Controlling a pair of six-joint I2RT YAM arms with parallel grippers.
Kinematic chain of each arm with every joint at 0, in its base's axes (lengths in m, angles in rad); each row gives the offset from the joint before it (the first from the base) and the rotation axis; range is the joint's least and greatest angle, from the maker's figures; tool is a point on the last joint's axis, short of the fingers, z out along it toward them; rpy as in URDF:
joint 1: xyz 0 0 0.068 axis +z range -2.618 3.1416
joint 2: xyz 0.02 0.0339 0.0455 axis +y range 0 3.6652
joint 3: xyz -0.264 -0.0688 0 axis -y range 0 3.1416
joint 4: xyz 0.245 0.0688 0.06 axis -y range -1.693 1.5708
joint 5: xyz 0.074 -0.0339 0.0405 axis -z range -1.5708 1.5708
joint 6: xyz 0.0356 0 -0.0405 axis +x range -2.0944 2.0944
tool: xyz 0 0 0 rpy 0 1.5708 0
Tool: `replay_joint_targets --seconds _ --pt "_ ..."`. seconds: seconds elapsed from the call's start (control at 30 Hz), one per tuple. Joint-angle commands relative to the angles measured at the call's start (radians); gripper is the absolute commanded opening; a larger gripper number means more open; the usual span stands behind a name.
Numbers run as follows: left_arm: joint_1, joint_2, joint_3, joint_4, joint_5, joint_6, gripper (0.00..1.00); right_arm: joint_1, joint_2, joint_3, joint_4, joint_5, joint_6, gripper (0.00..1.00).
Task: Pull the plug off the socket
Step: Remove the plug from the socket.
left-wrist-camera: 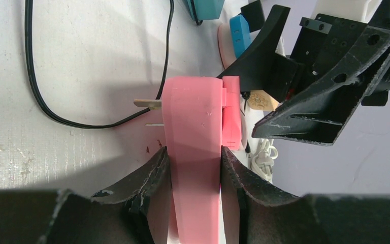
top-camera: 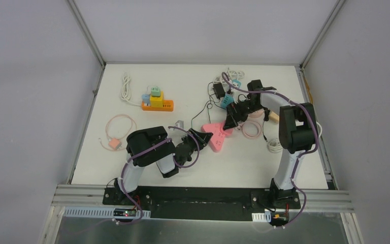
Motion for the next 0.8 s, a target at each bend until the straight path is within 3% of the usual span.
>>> replay_joint_targets --seconds 0.0,0.13,0.53,0.77 --pt "-0.001 0.050 -0.039 -0.059 0.021 0.095 0.00 0.006 0.000 0.056 -0.108 -0.070 -0.088 0.96" --pt "0.000 0.051 -0.049 -0.058 -0.016 0.072 0.00 0.005 0.005 0.093 -0.209 -0.123 -0.166 0.91" --pt "0.000 0.058 -0.049 -0.059 -0.033 0.062 0.00 0.005 -0.066 0.096 -0.281 -0.178 -0.243 0.79" --pt "-0.001 0.059 -0.047 -0.058 -0.030 0.062 0.00 -0.018 -0.075 0.087 -0.155 -0.194 -0.051 0.73"
